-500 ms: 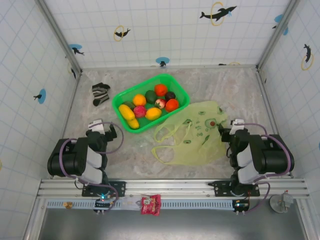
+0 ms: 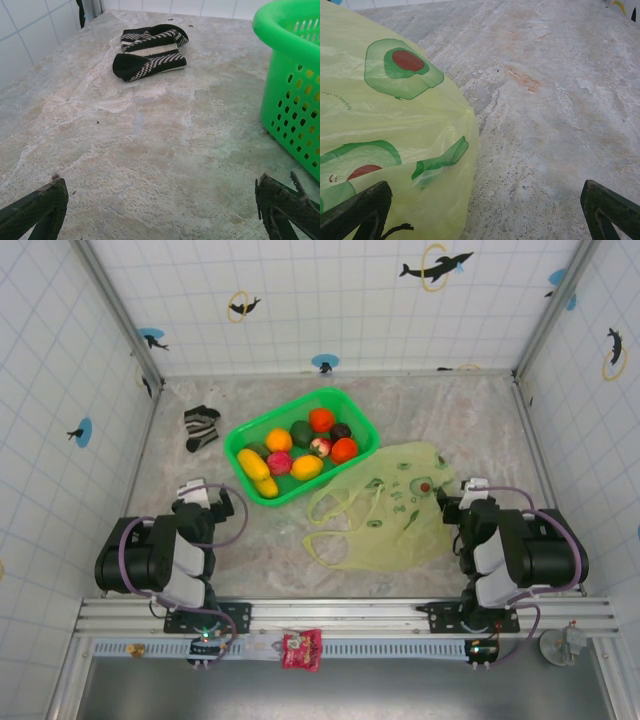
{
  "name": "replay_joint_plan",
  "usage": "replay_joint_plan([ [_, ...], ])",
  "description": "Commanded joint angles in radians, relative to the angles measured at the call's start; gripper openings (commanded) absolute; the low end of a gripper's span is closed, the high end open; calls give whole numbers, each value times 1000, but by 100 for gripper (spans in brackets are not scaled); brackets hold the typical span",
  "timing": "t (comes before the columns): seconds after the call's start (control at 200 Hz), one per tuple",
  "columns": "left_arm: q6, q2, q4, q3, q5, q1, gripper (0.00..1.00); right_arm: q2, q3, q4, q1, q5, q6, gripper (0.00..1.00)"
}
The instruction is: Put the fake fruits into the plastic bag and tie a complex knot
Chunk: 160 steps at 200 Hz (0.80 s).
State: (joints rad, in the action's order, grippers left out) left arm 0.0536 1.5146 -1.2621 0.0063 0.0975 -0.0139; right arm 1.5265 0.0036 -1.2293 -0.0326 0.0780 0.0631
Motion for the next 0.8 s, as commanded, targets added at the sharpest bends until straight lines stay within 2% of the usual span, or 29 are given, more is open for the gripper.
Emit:
replay_joint_plan([
  [0.0,3,-5,-14,-5,11,3,98,-5,7,-13,2,1,-4,100],
  [0.796,7,-8,-9,-3,-3,-5,98,-3,9,-10,8,-9,0,100],
])
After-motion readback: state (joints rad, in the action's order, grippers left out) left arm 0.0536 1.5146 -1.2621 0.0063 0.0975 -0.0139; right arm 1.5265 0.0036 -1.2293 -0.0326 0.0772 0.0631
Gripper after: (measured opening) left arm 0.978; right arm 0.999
